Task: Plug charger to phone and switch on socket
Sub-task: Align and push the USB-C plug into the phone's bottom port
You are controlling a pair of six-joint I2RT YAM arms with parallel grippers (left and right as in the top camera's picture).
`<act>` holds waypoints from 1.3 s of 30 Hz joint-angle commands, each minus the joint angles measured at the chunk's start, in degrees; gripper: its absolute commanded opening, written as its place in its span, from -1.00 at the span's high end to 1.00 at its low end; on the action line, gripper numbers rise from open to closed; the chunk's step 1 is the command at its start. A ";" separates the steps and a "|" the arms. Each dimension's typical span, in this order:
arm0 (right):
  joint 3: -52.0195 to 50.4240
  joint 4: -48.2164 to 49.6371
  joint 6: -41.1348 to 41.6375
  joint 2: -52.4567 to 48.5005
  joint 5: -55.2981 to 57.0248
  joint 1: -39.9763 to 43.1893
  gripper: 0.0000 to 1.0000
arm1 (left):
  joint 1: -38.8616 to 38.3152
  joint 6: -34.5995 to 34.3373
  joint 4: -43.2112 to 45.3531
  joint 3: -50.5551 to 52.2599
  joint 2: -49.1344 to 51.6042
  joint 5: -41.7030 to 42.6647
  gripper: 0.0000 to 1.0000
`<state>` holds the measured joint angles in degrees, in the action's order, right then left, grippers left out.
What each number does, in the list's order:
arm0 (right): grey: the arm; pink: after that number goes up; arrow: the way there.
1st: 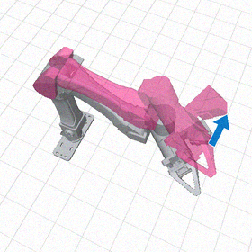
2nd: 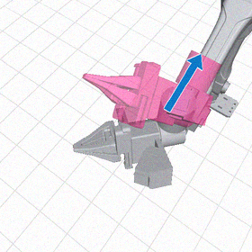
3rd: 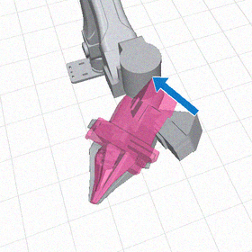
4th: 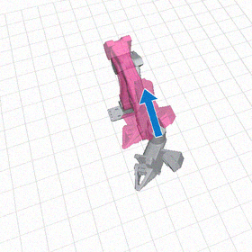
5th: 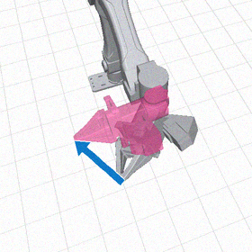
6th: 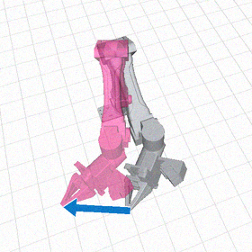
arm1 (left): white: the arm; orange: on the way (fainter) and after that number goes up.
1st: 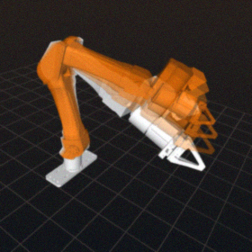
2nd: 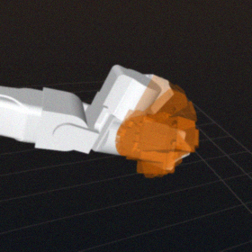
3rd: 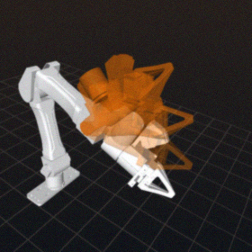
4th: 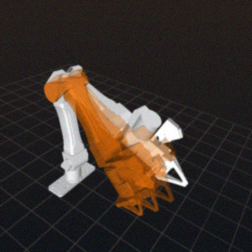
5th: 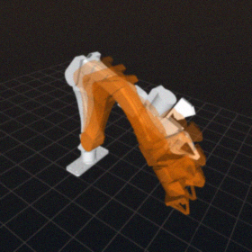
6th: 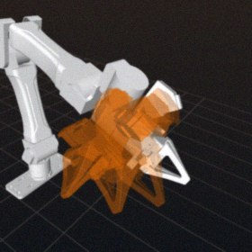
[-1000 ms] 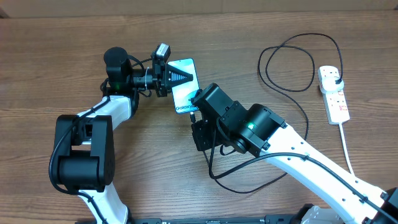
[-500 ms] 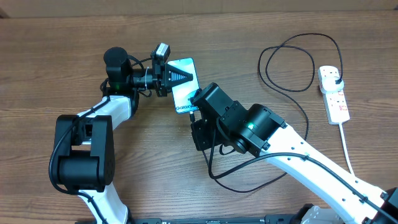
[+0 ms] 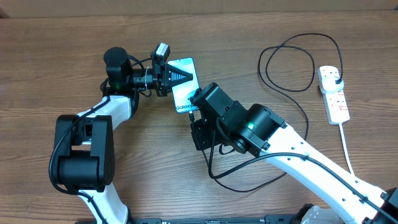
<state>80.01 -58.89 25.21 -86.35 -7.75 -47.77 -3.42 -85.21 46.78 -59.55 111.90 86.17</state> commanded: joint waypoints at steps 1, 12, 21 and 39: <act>-0.11 0.37 -0.15 1.42 2.34 -0.11 0.92 | -0.52 -0.11 0.39 -1.03 0.28 2.95 0.91; -0.11 3.80 -1.68 1.42 5.33 -0.11 0.92 | -0.76 -0.13 0.42 -1.03 0.28 4.33 0.91; -0.11 4.15 -1.62 1.42 5.75 -0.11 0.71 | -1.18 -0.07 0.42 -1.03 0.28 4.35 0.91; -0.13 4.20 -1.14 0.15 4.66 -0.52 0.22 | -1.09 0.76 0.39 -1.03 0.28 2.78 0.91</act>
<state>79.81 -55.07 23.97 -86.35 -3.62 -48.01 -4.32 -85.34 46.78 -59.59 111.90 88.75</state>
